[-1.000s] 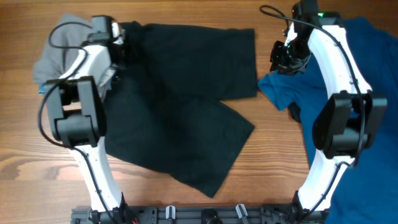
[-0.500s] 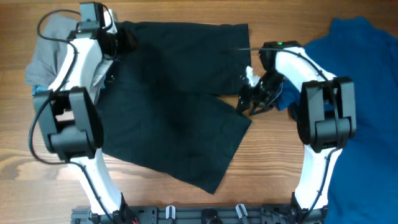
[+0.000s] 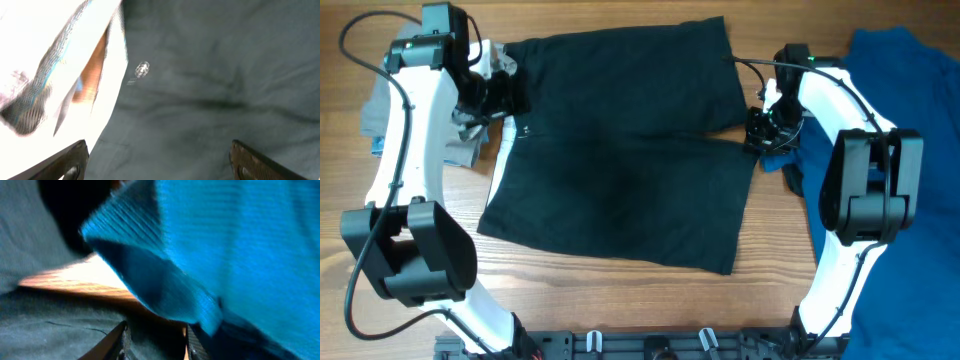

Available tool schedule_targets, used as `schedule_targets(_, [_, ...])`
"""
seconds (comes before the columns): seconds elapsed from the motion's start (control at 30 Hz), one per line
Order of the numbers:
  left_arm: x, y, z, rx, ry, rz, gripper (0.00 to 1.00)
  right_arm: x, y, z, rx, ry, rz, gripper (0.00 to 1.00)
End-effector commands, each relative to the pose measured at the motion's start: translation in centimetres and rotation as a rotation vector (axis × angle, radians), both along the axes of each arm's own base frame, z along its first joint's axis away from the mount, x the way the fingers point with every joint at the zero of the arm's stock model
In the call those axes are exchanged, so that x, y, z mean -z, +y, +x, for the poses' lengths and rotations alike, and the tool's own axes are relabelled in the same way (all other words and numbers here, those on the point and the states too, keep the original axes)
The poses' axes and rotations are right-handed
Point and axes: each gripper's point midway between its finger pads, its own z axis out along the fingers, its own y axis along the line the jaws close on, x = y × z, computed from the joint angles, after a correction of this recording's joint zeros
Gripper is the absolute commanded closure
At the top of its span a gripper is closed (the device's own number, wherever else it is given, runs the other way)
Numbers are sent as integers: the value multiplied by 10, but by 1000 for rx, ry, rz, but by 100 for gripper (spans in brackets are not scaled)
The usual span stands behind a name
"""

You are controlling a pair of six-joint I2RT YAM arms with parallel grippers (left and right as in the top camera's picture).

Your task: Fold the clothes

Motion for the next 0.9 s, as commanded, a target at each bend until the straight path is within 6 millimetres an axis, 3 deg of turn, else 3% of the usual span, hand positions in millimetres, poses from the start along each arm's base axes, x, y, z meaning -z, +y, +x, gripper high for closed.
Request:
schedule_targets(0.0, [6,12,-30,-16,123,21,10,-49,1,15,24,-115,14,58])
schedule_targets(0.1, [6,28,-72,-78,291,-6,20,-118,4,9,23,-255,35,55])
schedule_targets(0.2, [2,49,-98,-161,376,-53,21,-182,8,-5,16,-402,55,46])
schedule_targets(0.3, [-6,53,-100,-191,341,-202,12,-206,12,-27,35,-414,62,44])
schedule_targets(0.37, [-14,44,-84,-202,256,-356,0,-198,18,-39,23,-360,68,45])
schedule_targets(0.4, [-17,44,-79,-210,226,-390,0,-191,23,-43,33,-335,73,45])
schedule_targets(0.5, [-11,66,-82,-244,227,-313,1,-170,36,-46,30,-308,80,44])
schedule_targets(0.57, [-4,88,-95,-373,291,-231,2,-151,36,-56,94,-245,78,44])
schedule_targets(0.7, [3,102,-119,-528,378,-272,20,-103,36,-99,158,-53,74,47])
schedule_targets(0.77, [15,99,-131,-566,436,-286,36,-83,41,-116,171,9,104,50])
schedule_targets(0.87, [48,86,-148,-613,523,-304,60,-63,46,-120,174,5,137,50])
